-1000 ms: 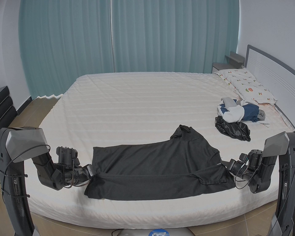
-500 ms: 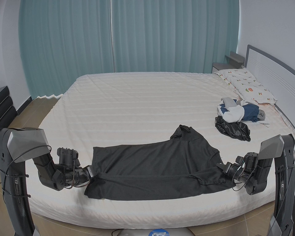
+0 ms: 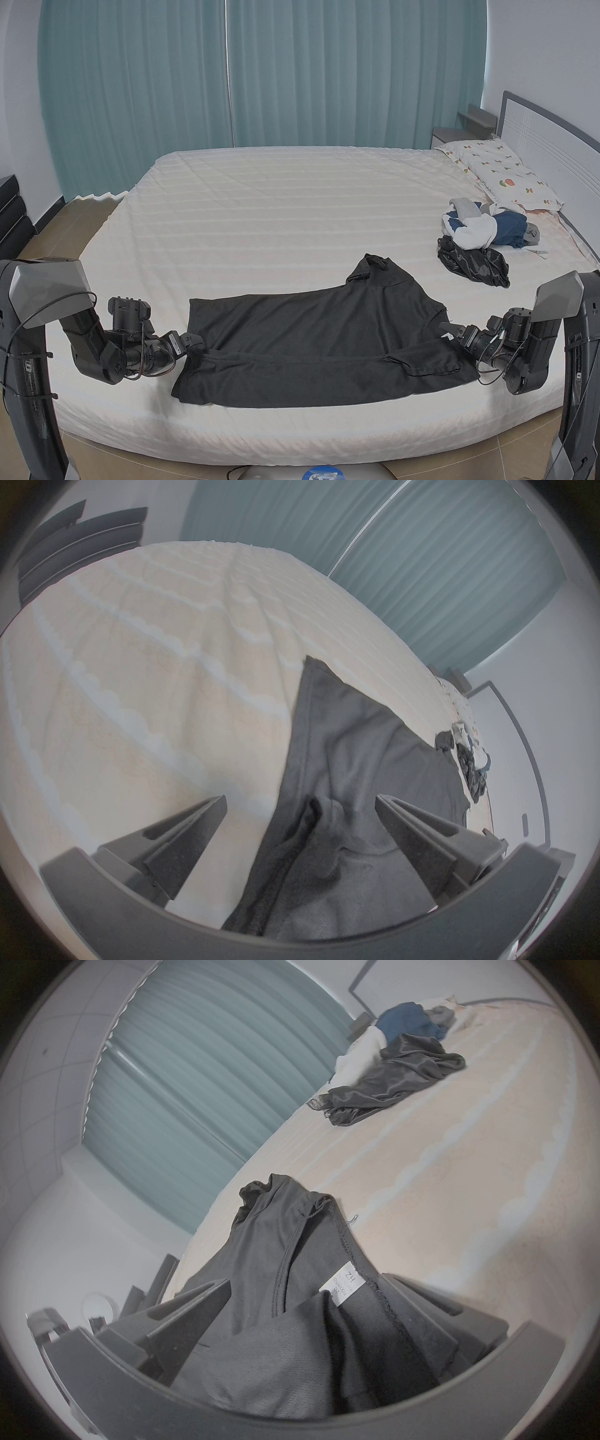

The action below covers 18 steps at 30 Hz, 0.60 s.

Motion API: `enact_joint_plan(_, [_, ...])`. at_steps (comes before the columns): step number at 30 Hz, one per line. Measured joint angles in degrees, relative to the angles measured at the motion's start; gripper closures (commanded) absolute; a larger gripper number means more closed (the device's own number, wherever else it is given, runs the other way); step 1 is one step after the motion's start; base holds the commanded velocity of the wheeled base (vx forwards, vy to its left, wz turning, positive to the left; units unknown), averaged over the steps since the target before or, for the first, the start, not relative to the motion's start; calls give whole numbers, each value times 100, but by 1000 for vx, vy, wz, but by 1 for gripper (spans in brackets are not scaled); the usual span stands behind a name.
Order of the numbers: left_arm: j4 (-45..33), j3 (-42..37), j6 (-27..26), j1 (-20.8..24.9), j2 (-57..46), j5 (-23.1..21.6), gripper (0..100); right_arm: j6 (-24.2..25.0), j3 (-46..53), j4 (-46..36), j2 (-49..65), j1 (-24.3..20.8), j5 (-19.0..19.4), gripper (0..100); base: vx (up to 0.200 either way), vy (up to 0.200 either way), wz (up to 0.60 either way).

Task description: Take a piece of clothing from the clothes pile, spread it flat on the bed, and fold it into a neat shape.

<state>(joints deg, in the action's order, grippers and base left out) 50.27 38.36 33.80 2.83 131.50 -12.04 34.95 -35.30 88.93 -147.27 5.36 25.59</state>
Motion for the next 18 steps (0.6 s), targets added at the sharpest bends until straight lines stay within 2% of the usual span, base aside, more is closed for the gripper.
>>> enact_joint_plan(5, [0, -50, 90, -93, -134, -174, 0, 686, -5, 0, 122, 91, 6, 0, 0, 0, 0])
enact_joint_plan(8, [2, -121, 112, -110, -182, -246, 0, 800, -35, 2, 177, 166, 13, 0, 0, 0, 0])
enact_joint_plan(18, [4, -149, 115, 20, -206, -249, 0, 818, -80, 2, 227, 194, 40, 0, 0, -200, 0])
